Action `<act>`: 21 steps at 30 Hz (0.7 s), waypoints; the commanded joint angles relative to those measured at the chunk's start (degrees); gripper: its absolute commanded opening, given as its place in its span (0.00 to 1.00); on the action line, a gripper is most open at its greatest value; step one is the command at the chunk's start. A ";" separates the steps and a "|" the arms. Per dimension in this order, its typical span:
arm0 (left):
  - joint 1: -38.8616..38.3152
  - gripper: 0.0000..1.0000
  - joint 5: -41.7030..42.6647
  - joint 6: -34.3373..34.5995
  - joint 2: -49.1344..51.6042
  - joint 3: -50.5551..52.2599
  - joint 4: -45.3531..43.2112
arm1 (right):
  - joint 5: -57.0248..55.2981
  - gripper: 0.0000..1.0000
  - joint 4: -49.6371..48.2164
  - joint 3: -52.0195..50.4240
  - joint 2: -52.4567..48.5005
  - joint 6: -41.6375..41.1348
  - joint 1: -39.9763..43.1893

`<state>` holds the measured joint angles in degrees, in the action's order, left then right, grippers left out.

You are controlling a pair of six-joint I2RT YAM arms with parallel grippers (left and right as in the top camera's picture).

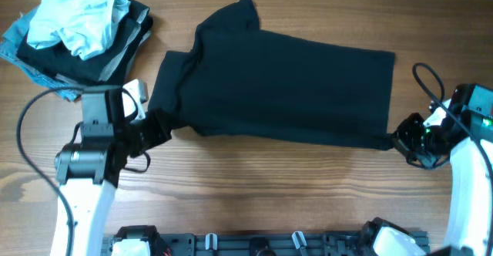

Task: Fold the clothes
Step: 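Fold the near half of the T-shirt up over the far half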

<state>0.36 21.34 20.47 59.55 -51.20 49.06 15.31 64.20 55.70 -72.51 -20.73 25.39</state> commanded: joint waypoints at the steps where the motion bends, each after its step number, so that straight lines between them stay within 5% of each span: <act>1: -0.31 0.04 -1.90 -0.76 6.95 -0.87 -4.74 | -2.62 0.04 -4.39 0.92 -7.21 -0.85 -0.02; 9: -2.80 0.04 -5.38 -3.76 18.80 -0.87 -24.81 | 6.47 0.04 -22.93 0.92 -16.46 -0.31 -0.09; 16: -2.89 0.04 -7.98 -5.09 25.62 -0.87 -32.24 | 6.64 0.05 -28.28 0.92 -16.57 -0.46 -2.82; 17: -2.89 0.04 -7.98 -5.09 26.43 -0.87 -33.27 | 6.64 0.11 -29.46 0.92 -16.57 -0.46 -3.06; 18: -2.89 0.08 -7.98 -5.09 27.06 -0.87 -34.34 | 6.56 0.38 -30.53 0.92 -16.59 -0.44 -3.06; 19: -2.89 0.47 -7.98 -5.09 27.50 -0.87 -35.19 | 5.20 0.80 -30.88 0.92 -16.59 -0.42 -3.04; 20: -2.78 0.62 -9.11 -5.11 27.58 -0.87 -34.91 | 2.01 0.86 -30.51 0.92 -16.59 -0.42 -3.02; 21: -2.56 0.68 -10.19 -5.27 27.45 -0.87 -34.05 | -0.31 0.86 -29.53 0.92 -16.59 -0.46 -2.99</act>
<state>-2.52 14.11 16.19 86.59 -51.40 14.37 20.27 33.82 55.72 -88.20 -21.17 22.48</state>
